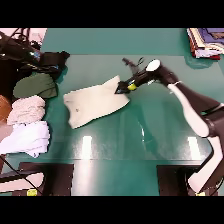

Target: Fold the shirts.

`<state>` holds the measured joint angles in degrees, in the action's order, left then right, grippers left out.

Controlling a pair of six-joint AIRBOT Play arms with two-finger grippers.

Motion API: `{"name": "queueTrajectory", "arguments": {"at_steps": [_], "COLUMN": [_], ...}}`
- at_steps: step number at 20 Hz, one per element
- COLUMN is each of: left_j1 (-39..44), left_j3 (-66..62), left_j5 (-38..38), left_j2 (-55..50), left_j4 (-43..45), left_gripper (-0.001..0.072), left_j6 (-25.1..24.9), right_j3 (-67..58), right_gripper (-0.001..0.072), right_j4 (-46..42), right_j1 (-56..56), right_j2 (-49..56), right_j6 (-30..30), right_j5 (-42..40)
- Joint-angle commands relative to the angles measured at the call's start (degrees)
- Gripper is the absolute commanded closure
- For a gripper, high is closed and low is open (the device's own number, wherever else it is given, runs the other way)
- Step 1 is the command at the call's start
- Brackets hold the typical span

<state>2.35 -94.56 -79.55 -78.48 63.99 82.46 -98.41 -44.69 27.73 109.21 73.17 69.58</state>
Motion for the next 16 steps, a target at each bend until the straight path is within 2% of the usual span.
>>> {"name": "queueTrajectory", "arguments": {"at_steps": [1, 5, 9, 12, 16], "left_j1": [5.8, 10.3, 12.6, 12.8, 12.8], "left_j3": [0.0, 0.0, 0.0, 0.0, 0.0], "left_j5": [1.4, 3.4, 5.8, 8.0, 10.1], "left_j2": [0.0, 0.0, 0.0, 0.0, 0.0], "left_j4": [-0.1, -0.1, -0.2, -0.3, -0.3], "left_gripper": [0.0684, 0.0684, 0.0684, 0.0683, 0.0684], "left_j6": [0.0, 0.1, 0.3, 2.8, 2.9], "right_j3": [2.4, 13.3, 25.7, 34.1, 43.0], "right_gripper": [0.0699, 0.0699, 0.0699, 0.0699, 0.0699], "right_j4": [-8.7, -11.8, -12.3, -12.3, -12.3], "right_j1": [-8.7, -27.6, -50.2, -64.9, -76.8], "right_j2": [-8.6, -21.7, -32.8, -38.5, -43.3], "right_j6": [3.0, 3.0, 5.4, 6.4, 7.8], "right_j5": [-0.2, -1.1, -7.8, -11.6, -14.1]}}
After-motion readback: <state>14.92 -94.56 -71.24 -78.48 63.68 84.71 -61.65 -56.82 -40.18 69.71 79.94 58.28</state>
